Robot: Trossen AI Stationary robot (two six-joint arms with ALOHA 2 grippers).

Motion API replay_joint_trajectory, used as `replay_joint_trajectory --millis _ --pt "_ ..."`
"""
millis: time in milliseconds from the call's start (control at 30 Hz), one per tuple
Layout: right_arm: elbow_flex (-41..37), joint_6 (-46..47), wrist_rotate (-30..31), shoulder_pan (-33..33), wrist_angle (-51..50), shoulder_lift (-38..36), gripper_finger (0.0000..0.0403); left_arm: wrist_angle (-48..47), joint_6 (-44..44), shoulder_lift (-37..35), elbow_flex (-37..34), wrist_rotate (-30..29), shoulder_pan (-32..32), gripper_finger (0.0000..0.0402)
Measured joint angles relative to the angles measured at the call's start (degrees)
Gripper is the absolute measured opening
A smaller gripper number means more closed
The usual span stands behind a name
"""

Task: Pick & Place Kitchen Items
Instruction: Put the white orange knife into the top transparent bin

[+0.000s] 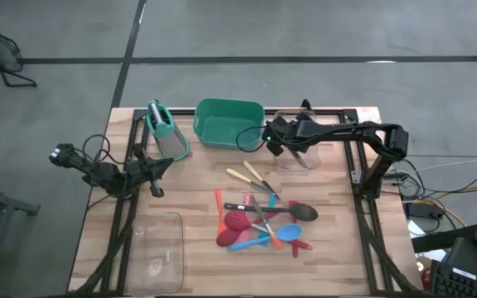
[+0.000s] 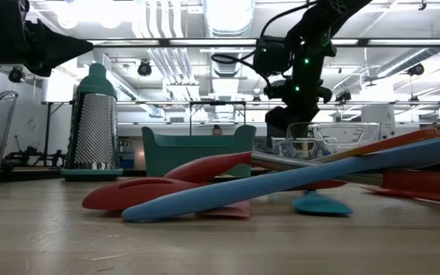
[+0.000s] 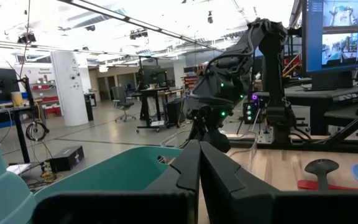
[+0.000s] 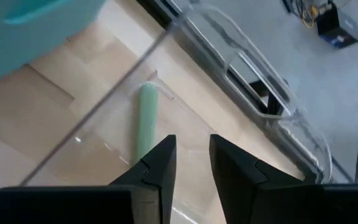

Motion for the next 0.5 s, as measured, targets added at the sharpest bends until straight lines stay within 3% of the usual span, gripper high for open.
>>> replay_joint_trajectory --millis 500 --pt "5.59 -4.71 0.01 4.91 0.19 0.00 0.0134 0.00 0.00 0.00 -0.02 0.02 0.00 0.0012"
